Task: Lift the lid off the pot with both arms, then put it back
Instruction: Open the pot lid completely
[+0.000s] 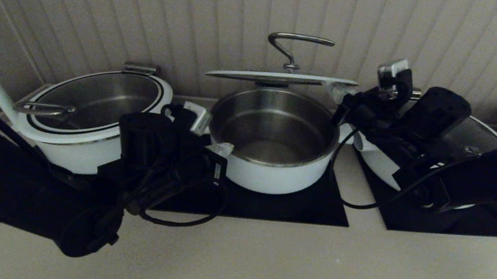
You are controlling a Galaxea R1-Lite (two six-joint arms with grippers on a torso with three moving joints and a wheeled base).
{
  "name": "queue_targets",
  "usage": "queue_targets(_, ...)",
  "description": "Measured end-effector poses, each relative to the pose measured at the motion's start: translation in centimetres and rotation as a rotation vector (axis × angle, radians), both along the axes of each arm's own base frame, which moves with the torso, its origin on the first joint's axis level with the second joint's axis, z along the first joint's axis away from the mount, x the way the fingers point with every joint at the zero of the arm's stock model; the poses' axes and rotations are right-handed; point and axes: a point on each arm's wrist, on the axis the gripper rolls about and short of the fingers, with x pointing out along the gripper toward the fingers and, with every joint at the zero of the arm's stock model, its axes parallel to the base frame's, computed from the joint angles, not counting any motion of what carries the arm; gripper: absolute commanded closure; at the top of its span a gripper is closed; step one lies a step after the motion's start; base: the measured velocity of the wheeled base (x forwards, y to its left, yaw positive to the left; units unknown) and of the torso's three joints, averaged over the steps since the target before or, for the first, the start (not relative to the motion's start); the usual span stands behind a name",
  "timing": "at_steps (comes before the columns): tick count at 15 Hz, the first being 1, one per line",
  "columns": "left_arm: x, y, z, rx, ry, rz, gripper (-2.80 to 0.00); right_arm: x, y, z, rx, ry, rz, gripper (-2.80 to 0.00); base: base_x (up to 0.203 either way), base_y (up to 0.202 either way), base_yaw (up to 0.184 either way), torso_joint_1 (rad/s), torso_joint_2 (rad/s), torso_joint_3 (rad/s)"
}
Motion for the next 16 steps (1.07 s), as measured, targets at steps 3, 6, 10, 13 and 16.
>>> queue_targets(3, 0.0, 0.0, -0.1, 0.002, 0.004, 0.0, 0.0, 0.2, 0.1, 0.5, 0.005, -0.019, 0.004, 0.0, 0.0, 0.0, 0.0, 0.0, 0.0, 0.0)
queue_targets(6, 0.0, 0.0, -0.2, 0.002, 0.005, 0.0, 0.0, 0.6, -0.2, 0.9, 0.01, -0.036, -0.005, 0.0, 0.0, 0.0, 0.0, 0.0, 0.0, 0.0)
queue_targets(10, 0.0, 0.0, -0.2, 0.002, 0.006, 0.0, 0.0, 1.4, -1.0, 1.6, 0.005, -0.044, -0.02, 0.0, 0.0, 0.0, 0.0, 0.0, 0.0, 0.0)
queue_targets(13, -0.1, 0.0, -0.2, 0.003, 0.007, -0.001, 0.0, 2.0, -1.6, 2.3, 0.003, -0.06, -0.025, 0.0, 0.0, 0.0, 0.0, 0.0, 0.0, 0.0)
queue_targets(16, -0.3, 0.2, -0.6, 0.002, 0.004, -0.001, 0.0, 2.4, -1.9, 2.7, 0.006, -0.078, -0.032, 0.0, 0.0, 0.0, 0.0, 0.0, 0.0, 0.0)
